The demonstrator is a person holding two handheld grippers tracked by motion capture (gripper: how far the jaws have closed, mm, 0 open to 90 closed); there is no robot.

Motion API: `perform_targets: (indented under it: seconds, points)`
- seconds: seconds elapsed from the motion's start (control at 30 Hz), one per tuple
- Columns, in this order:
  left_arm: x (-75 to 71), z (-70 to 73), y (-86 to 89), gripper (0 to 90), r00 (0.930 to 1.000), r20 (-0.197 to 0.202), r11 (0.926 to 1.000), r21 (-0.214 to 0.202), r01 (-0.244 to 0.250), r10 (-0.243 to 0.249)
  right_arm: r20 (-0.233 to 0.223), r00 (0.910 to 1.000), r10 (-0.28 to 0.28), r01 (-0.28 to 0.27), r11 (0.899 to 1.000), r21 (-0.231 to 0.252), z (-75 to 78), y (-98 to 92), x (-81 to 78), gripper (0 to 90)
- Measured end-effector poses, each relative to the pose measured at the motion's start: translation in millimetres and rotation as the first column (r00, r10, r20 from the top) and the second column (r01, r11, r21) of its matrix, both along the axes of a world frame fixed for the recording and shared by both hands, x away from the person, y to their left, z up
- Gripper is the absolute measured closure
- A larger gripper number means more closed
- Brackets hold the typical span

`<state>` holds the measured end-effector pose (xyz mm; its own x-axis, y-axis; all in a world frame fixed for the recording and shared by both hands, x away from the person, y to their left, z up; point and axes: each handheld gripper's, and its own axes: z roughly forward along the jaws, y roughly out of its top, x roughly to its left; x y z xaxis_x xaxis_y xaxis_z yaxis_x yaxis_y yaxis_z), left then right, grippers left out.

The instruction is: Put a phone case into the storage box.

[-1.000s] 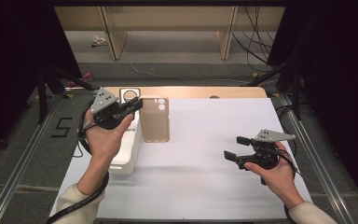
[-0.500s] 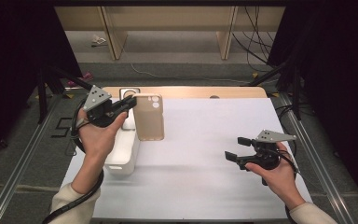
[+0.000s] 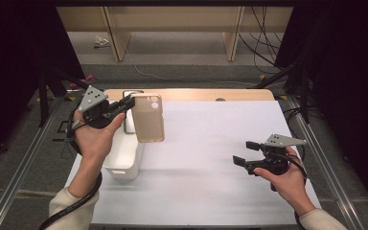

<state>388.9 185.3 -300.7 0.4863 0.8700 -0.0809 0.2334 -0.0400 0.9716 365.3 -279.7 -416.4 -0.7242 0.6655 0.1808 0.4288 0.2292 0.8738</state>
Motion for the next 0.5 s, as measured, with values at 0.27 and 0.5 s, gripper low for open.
perform_targets:
  seconds: [0.27, 0.5]
  points:
    - [0.3, 1.8, 9.8, 83.5, 0.9999, 0.003, 0.9999, 0.008, -0.014, 0.014, -0.002, 1.0000, -0.003, 0.003, 1.000, -0.002, -1.0, -1.1, -0.6, 16.4]
    - [1.1, 4.5, 19.0, 83.4, 0.9996, 0.005, 0.9996, 0.014, -0.026, 0.026, -0.003, 1.0000, -0.004, 0.004, 1.000, -0.003, -1.5, -0.8, -0.6, 16.4]
